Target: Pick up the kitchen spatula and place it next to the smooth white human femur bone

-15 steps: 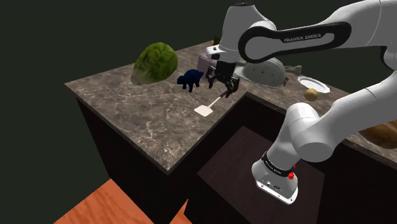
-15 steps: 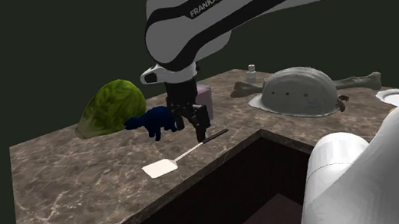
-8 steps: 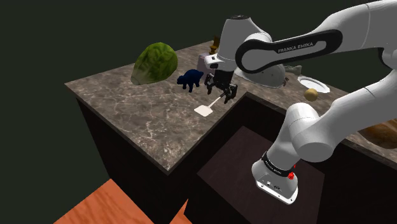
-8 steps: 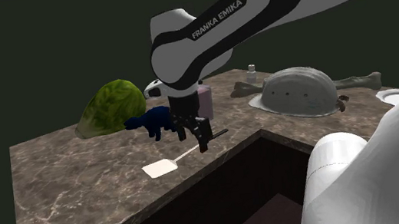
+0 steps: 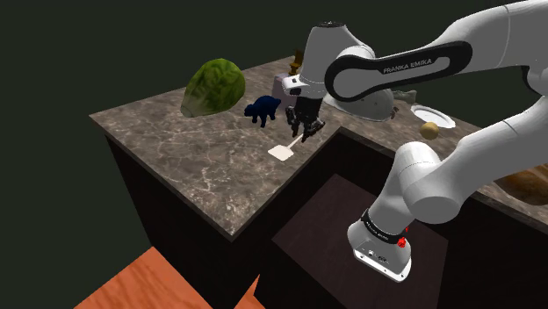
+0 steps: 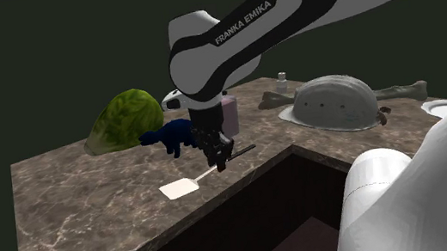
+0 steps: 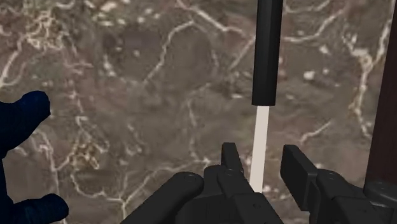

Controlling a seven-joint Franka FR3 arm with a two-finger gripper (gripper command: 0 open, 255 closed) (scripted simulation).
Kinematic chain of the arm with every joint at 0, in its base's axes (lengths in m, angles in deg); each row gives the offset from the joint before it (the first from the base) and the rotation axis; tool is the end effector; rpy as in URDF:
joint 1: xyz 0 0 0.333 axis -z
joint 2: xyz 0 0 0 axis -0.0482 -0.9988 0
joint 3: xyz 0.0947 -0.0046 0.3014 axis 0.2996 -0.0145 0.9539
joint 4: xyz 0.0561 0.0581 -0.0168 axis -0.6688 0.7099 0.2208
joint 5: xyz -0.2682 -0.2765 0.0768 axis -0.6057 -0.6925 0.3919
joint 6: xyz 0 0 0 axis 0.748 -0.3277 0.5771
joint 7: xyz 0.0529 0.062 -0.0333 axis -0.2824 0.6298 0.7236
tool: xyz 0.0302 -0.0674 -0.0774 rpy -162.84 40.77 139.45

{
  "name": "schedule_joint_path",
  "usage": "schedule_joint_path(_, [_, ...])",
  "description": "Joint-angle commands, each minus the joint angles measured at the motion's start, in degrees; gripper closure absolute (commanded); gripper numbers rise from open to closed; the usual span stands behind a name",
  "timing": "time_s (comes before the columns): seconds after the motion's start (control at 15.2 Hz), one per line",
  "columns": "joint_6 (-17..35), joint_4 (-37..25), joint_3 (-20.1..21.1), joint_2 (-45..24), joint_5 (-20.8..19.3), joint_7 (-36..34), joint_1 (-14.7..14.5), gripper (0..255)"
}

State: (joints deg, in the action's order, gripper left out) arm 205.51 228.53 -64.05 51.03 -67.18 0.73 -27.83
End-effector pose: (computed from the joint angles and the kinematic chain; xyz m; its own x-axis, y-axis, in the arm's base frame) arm 0.3639 0.0413 0.4274 -0.0711 0.9953 -0.0662 0.9975 0.0713 0.0005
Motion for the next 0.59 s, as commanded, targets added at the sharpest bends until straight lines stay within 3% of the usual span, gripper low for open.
schedule_joint_path(0.0, [0.0,0.0,0.0,0.0,0.0,0.0,0.0,255])
schedule_joint_path(0.53, [-0.9,-0.6,0.1,0.3,0.1,0.1,0.0,255])
